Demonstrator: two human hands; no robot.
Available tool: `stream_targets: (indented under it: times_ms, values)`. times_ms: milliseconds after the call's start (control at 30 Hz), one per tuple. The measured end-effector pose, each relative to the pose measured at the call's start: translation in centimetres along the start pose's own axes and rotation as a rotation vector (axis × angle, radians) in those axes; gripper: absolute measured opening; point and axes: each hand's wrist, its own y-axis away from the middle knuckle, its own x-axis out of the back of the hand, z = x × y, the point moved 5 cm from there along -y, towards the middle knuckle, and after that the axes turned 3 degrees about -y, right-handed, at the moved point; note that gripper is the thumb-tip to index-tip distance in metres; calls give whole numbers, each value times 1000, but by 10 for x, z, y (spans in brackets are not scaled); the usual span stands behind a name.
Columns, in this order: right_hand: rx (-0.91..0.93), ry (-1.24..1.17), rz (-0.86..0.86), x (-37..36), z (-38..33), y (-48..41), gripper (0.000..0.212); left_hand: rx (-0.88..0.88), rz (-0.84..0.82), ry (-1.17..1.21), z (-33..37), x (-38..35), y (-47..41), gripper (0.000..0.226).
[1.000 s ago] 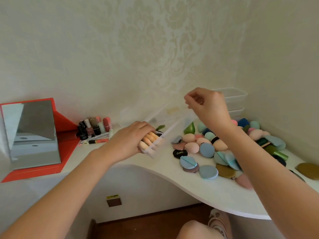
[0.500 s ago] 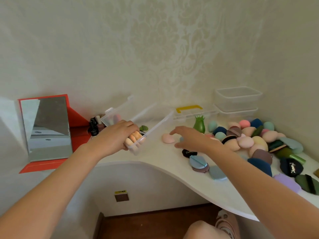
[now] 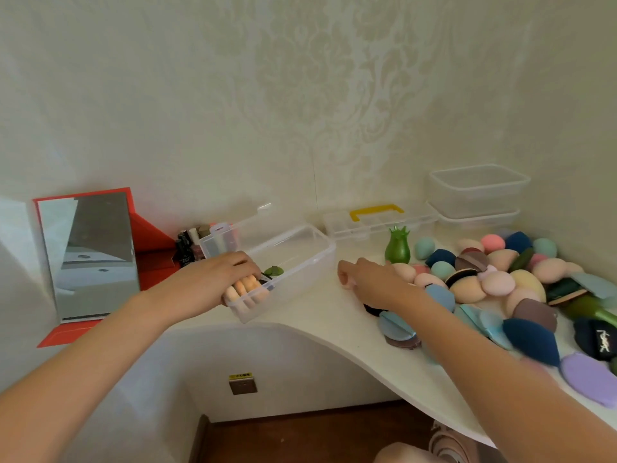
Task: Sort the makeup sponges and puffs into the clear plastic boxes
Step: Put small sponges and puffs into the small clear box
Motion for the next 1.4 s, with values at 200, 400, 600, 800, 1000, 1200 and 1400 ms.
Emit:
stream_targets:
  times_ms: [200, 400, 600, 800, 1000, 1200, 1400]
  values:
    - [-33, -52, -13, 13, 19, 7, 39, -19, -107, -86, -5, -11, -4, 70]
    - [-2, -249, -85, 22, 24, 17, 39, -30, -93, -119, -14, -23, -20, 71]
    - [-171, -426, 600, 70, 64, 13, 14, -25, -33, -163, -15, -21, -32, 72]
    - [-453, -404, 514, 70, 108, -3, 69, -80, 27, -228, -18, -24, -37, 80]
    - [-417, -357, 410, 61, 105, -17, 50, -70, -60, -290, -15, -24, -44, 95]
    - [-373, -377, 454, 72, 102, -19, 44, 35, -202, -263, -10, -14, -39, 106]
    - [-181, -556, 674, 117, 90, 17, 41, 167, -294, -107, -20, -2, -33, 111]
